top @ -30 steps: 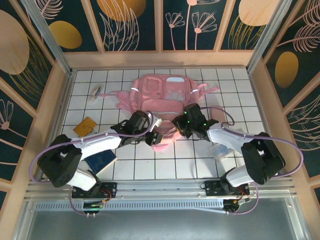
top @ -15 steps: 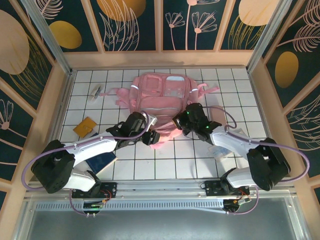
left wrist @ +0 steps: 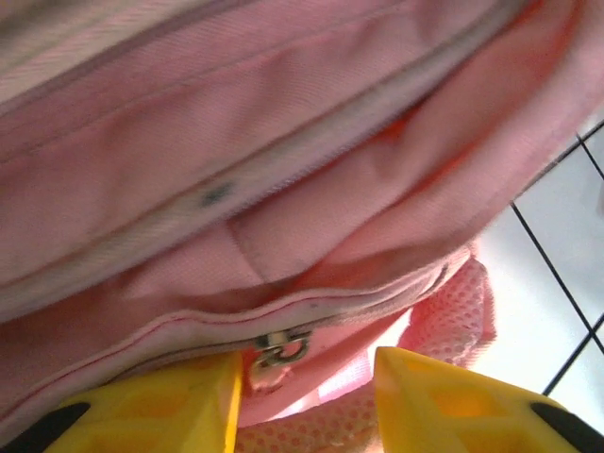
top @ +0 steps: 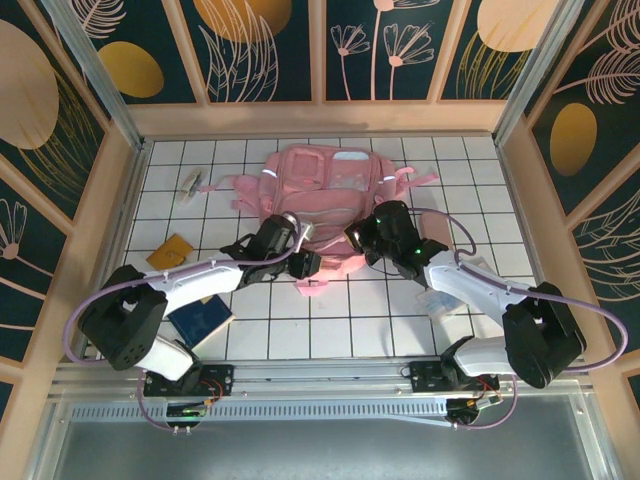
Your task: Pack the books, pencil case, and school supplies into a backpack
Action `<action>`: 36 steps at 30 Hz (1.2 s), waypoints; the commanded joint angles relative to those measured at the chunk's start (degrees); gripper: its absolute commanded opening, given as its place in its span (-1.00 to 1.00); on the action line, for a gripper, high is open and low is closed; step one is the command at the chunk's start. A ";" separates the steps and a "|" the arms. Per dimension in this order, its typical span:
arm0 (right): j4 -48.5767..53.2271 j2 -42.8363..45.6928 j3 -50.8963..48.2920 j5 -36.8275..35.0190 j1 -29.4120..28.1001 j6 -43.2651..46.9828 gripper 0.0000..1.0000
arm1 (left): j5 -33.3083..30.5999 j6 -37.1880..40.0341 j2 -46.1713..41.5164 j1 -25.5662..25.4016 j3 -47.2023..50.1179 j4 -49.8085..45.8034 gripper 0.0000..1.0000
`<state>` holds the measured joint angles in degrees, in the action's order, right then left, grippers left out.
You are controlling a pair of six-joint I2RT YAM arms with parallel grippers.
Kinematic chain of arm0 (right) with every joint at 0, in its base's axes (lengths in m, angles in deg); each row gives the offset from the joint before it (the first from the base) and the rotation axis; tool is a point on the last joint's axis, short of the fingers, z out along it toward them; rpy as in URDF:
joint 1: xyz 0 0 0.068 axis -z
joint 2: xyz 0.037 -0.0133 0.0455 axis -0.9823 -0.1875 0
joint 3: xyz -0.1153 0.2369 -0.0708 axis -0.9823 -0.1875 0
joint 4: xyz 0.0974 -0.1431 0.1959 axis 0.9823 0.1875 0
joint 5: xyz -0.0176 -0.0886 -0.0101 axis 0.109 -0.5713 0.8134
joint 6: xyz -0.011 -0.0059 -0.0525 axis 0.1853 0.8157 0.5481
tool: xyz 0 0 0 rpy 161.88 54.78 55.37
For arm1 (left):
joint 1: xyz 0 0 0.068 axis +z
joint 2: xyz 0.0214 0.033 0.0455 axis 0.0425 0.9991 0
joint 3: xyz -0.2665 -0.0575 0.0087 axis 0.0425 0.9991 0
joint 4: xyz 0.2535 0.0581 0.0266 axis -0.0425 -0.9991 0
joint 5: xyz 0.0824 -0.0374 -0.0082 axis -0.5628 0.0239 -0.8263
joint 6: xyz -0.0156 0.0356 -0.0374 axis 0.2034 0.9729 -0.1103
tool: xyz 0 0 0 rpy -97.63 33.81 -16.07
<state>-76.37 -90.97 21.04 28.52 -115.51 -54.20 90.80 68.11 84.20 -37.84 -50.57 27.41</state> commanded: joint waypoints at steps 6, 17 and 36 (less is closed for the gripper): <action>-1.68 0.12 3.76 0.54 -0.09 -0.45 -1.00 | 6.46 -0.63 1.86 3.00 0.38 2.53 -0.51; -1.42 -0.65 5.67 1.60 -0.06 -0.24 -1.00 | 10.40 5.82 6.11 2.97 -3.50 0.21 -0.37; 11.77 3.09 6.58 -3.52 2.51 5.34 -1.00 | 12.04 8.01 -9.19 2.99 1.27 5.51 -1.00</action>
<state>-66.12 -90.91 26.99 26.64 -113.96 -51.71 101.36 74.69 79.90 -34.95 -50.20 28.19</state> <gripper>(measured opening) 0.038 0.049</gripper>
